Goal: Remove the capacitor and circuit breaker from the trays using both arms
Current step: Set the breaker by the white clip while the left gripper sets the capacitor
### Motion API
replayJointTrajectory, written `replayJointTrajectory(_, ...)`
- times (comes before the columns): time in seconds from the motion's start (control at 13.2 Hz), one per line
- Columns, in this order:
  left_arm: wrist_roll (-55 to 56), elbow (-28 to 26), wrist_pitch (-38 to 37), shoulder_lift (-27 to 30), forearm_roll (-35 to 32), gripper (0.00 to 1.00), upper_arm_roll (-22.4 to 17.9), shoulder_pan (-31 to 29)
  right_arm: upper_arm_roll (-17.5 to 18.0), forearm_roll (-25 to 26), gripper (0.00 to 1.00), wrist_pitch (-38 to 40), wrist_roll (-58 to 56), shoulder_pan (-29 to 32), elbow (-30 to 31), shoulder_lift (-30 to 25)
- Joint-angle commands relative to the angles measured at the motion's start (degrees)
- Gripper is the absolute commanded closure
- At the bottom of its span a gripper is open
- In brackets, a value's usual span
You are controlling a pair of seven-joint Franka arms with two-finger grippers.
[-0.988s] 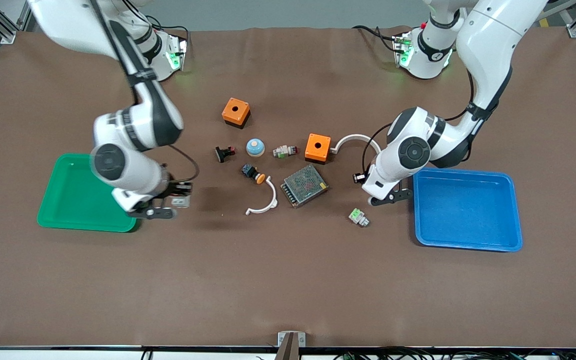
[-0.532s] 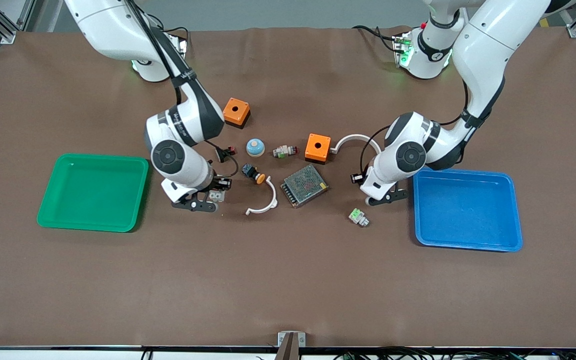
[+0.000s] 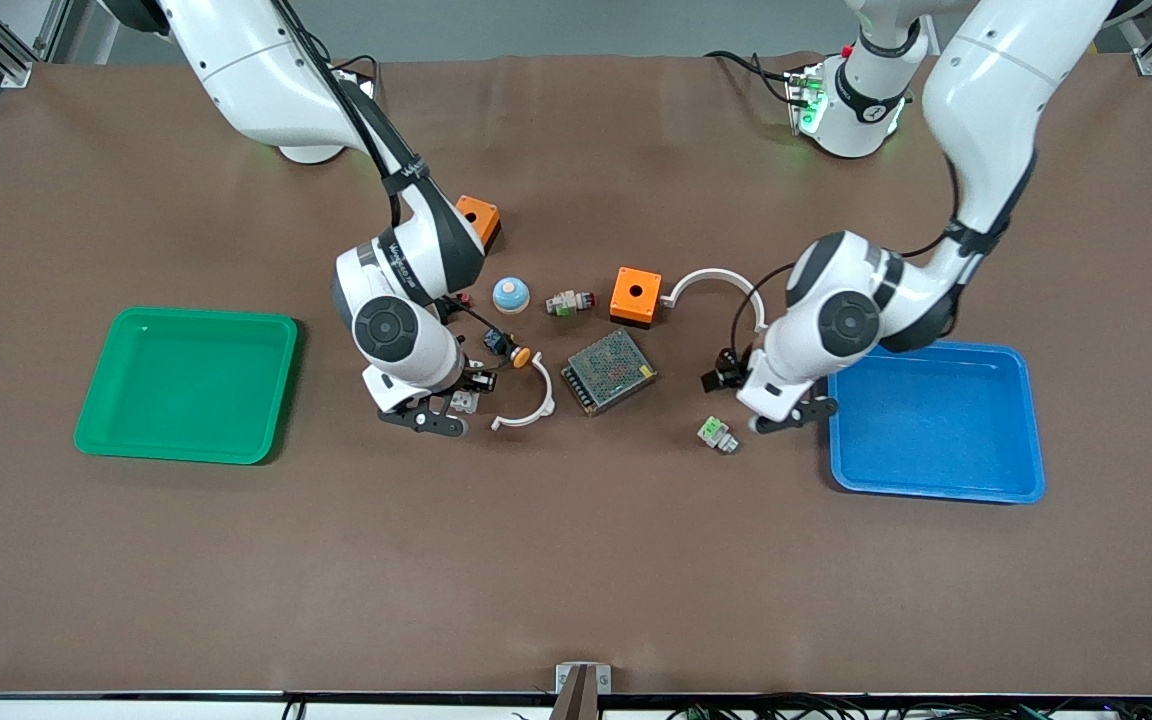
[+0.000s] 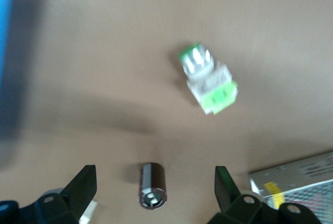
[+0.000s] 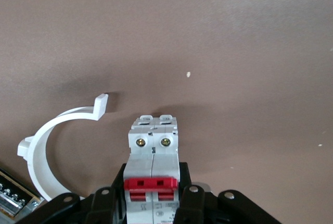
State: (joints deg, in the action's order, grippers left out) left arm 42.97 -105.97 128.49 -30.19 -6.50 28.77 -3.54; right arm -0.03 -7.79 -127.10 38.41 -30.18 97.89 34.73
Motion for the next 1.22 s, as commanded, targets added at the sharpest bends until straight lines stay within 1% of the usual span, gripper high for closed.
replayJointTrajectory(0.0, -0.08, 8.55, -8.42, 2.49, 0.26, 0.0, -0.12, -2.51, -0.59, -1.09, 0.83, 0.62, 0.88, -0.93, -2.0, 1.13)
replayJointTrajectory(0.15, -0.17, 13.74, -12.46, 3.37, 0.0, 0.0, -0.12, -4.88, -0.59, -1.09, 0.81, 0.62, 0.35, -1.2, -2.44, 1.57)
replayJointTrajectory(0.38, -2.0, 22.01, -18.44, 4.34, -3.07, 0.0, -0.03, -9.8, -0.59, -1.0, 0.8, 0.62, 0.0, -1.37, -2.79, 2.01)
replayJointTrajectory(0.46, -3.93, 23.86, -20.72, 5.22, -3.25, 0.0, -0.03, -11.21, -0.59, -0.91, 0.79, 0.62, 0.0, -1.64, -2.88, 2.1)
replayJointTrajectory(0.53, -7.51, 24.22, -22.39, 6.27, -3.25, 0.0, -0.03, -12.88, -0.59, -0.83, 0.75, 0.62, -0.18, -1.73, -2.88, 2.18)
replayJointTrajectory(0.61, -12.51, 24.14, -23.11, 7.5, -3.16, 0.0, 0.14, -15.15, -0.59, -0.74, 0.69, 0.71, -0.18, -1.73, -2.88, 2.19)
replayJointTrajectory(0.68, -18.13, 24.23, -23.98, 8.38, -2.99, 0.0, 0.32, -16.83, -0.59, -0.74, 0.44, 0.71, -0.18, -1.73, -2.88, 2.1)
replayJointTrajectory(0.76, -21.75, 24.23, -25.12, 9.52, -2.9, 0.0, 0.32, -17.89, -0.59, -0.74, 0.16, 0.89, -0.09, -1.73, -2.88, 2.01)
replayJointTrajectory(0.84, -23.44, 24.23, -26.53, 10.84, -2.9, 0.0, 0.32, -18.95, -0.67, -0.65, 0.0, 1.5, 0.0, -1.73, -2.88, 1.66)
replayJointTrajectory(0.91, -24.15, 24.23, -28.54, 12.42, -3.07, 0.0, 0.24, -19.22, -0.67, -0.56, 0.0, 2.55, -0.09, -1.55, -2.88, 1.31)
replayJointTrajectory(0.99, -24.77, 24.31, -30.82, 13.82, -3.08, 0.0, 0.15, -19.31, -0.67, -0.56, 0.0, 5.34, -0.18, -1.55, -2.88, -0.35)
replayJointTrajectory(1.14, -25.48, 24.32, -34.26, 16.81, -2.81, 0.0, 0.15, -19.48, -0.76, -0.48, 0.0, 14.89, 0.08, -1.03, -2.8, -5.87)
